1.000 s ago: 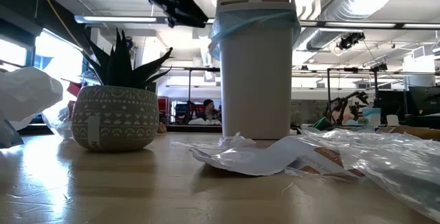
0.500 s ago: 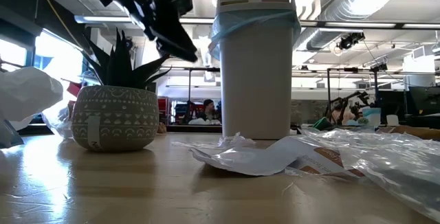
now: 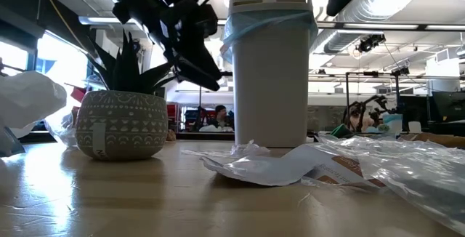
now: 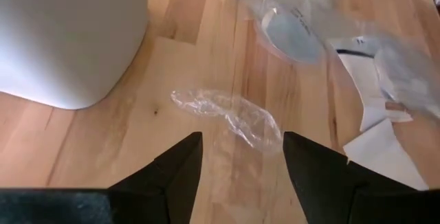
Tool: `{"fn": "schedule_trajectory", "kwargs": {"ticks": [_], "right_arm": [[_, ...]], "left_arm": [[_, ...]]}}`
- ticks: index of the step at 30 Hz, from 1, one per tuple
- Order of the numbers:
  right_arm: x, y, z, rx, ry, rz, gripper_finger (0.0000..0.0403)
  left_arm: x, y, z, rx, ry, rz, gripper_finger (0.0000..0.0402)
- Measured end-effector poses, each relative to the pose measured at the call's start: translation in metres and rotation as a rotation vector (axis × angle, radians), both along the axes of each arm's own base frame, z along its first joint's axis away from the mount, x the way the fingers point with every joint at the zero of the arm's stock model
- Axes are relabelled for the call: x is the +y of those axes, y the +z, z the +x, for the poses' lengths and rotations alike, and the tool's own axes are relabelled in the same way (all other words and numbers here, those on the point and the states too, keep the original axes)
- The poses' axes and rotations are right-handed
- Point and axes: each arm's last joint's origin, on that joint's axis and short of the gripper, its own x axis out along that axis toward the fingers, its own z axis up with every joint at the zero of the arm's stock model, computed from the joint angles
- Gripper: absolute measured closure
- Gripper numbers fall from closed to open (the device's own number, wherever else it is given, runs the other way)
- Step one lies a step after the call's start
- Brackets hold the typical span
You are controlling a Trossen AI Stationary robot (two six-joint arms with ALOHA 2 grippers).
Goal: Place trash/remove bag and relplace
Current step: Put the transparent plastic into the trash bin
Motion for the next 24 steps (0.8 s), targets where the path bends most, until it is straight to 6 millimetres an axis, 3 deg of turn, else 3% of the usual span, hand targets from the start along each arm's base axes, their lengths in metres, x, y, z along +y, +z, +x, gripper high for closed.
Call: {"fn": "schedule_trajectory", "kwargs": {"ticks": [8,14,24], "right_arm": [[0.006,-0.032,0.039,0.018,0.097,0.106,0.0403],[-0.002,-0.08,0.07,0.138,0.075,0.186,0.0403],[-0.019,-0.154,0.103,0.278,0.043,0.27,0.0403]], "left_arm": [[0.009,-0.002,0.0,0.009,0.062,-0.037,0.0215],[0.025,-0.005,-0.006,0.057,0.103,-0.037,0.0215],[0.06,-0.002,-0.034,0.203,0.172,0.043,0.0215]]}}
